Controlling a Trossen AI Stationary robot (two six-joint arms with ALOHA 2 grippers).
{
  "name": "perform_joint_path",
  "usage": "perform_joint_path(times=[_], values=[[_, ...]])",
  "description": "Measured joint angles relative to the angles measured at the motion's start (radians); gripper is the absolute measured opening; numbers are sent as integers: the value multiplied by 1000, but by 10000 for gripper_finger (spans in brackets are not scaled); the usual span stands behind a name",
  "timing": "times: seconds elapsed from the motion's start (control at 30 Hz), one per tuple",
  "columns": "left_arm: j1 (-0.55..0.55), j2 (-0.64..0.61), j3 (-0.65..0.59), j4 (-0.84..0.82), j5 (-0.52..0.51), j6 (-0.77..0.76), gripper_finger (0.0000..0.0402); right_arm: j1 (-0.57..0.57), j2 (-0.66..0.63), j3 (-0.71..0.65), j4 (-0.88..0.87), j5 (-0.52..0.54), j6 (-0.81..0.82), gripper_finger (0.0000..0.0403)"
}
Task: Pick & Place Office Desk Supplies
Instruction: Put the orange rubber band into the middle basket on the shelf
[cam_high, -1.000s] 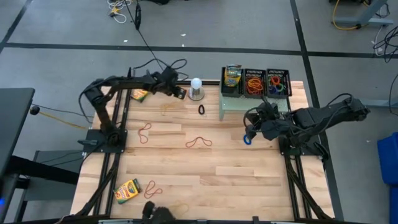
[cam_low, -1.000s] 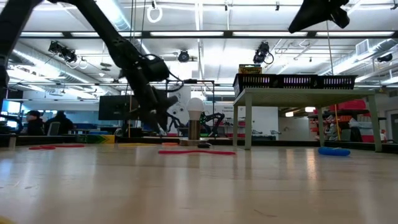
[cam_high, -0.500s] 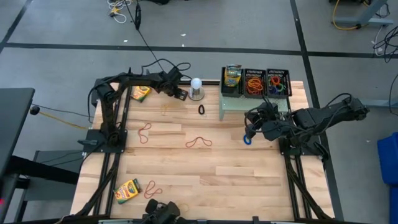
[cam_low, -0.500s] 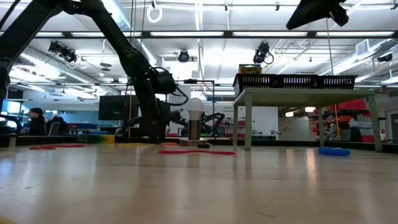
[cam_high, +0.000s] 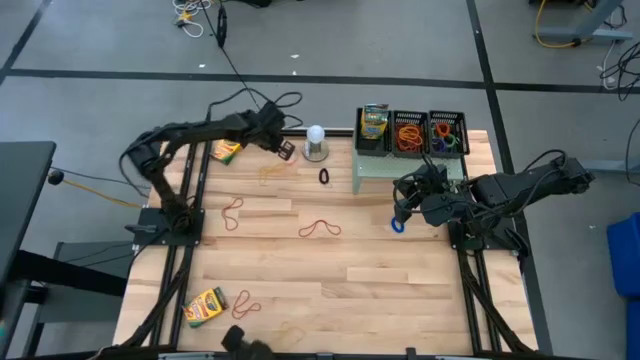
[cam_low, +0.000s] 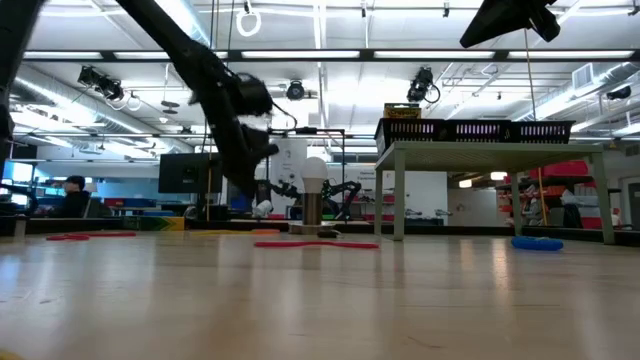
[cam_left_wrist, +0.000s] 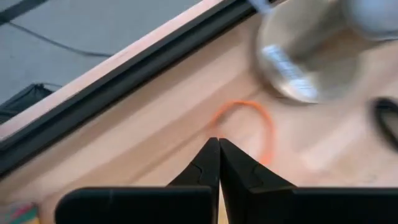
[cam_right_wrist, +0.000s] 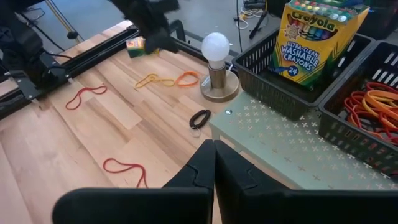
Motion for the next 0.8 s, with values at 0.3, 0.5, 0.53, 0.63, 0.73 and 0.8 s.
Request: perform_joint_path(times=[0.3,0.5,0.53,0.63,0.73,0.8], values=[[-214,-387,-347,184,-40,-170,3,0,5,0,0,-62,12,7],[-257,-457,-408,177,-130,-359,5,-3,19,0,13,-68,-18,7],[-238,-445,-392,178,-120,-359,6,-3,22,0,19,-69,-22,7],[-160,-378,-340,181,-80,-340,6,-3,28,0,33,-70,-36,7],[-80,-275,-283,180,-6,-316,12,-1,40,0,45,-77,-32,7],[-44,-197,-243,182,40,-294,24,9,40,0,56,-88,-31,7]])
